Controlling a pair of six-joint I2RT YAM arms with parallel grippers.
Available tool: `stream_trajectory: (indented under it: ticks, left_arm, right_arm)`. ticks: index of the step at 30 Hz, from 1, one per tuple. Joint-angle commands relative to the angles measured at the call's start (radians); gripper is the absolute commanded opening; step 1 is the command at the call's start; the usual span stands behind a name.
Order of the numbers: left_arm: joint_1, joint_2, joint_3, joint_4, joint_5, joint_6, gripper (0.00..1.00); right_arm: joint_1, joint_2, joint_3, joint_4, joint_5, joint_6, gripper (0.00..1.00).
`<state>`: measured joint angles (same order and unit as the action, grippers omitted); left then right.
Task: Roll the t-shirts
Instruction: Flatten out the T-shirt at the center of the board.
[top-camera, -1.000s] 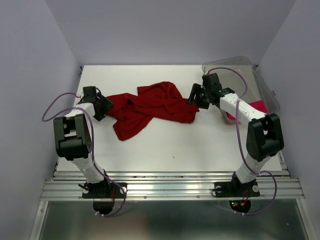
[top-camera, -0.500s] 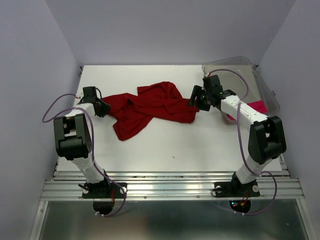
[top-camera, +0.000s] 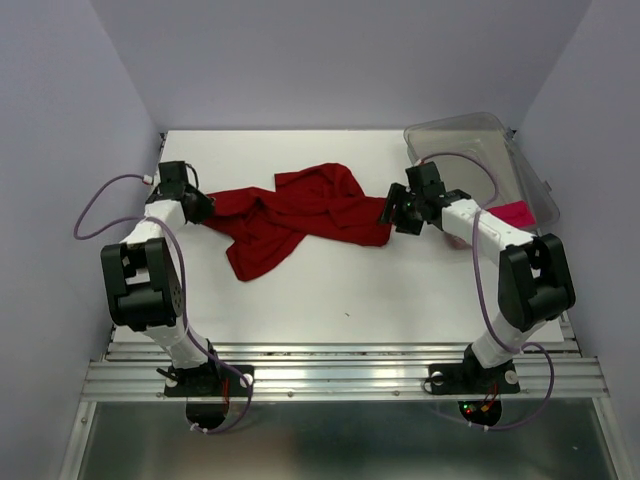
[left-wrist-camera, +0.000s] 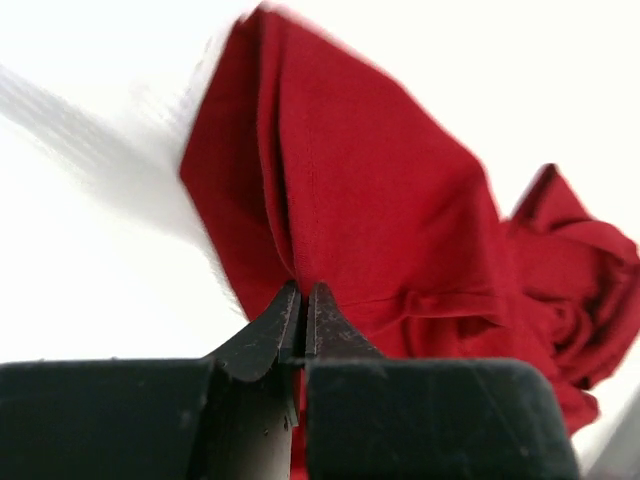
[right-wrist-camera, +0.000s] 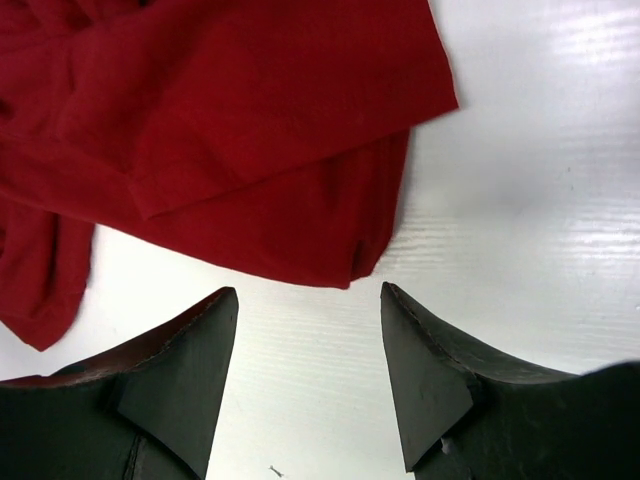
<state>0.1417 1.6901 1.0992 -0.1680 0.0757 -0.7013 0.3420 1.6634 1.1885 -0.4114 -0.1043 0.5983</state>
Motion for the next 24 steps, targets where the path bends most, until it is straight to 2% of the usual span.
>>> stream_trajectory:
  ticks: [1,12,18,24]
  left_arm:
    - [0.004,-0.135,0.089,-0.048,-0.024,0.026,0.00]
    - [0.004,-0.145,0.155,-0.096,0.009,0.049,0.00]
    - [0.004,-0.139,0.160,-0.105,0.013,0.062,0.00]
    - [0.004,-0.133,0.156,-0.103,0.021,0.069,0.00]
  right_arm:
    - [0.009,-0.045,-0.075,0.074,0.014,0.087,0.65]
    - [0.000,0.031,-0.043,0.207,0.176,0.236,0.64]
    - [0.000,0.140,0.025,0.210,0.129,0.317,0.62]
    - [0.000,0.167,-0.010,0.286,0.112,0.419,0.60]
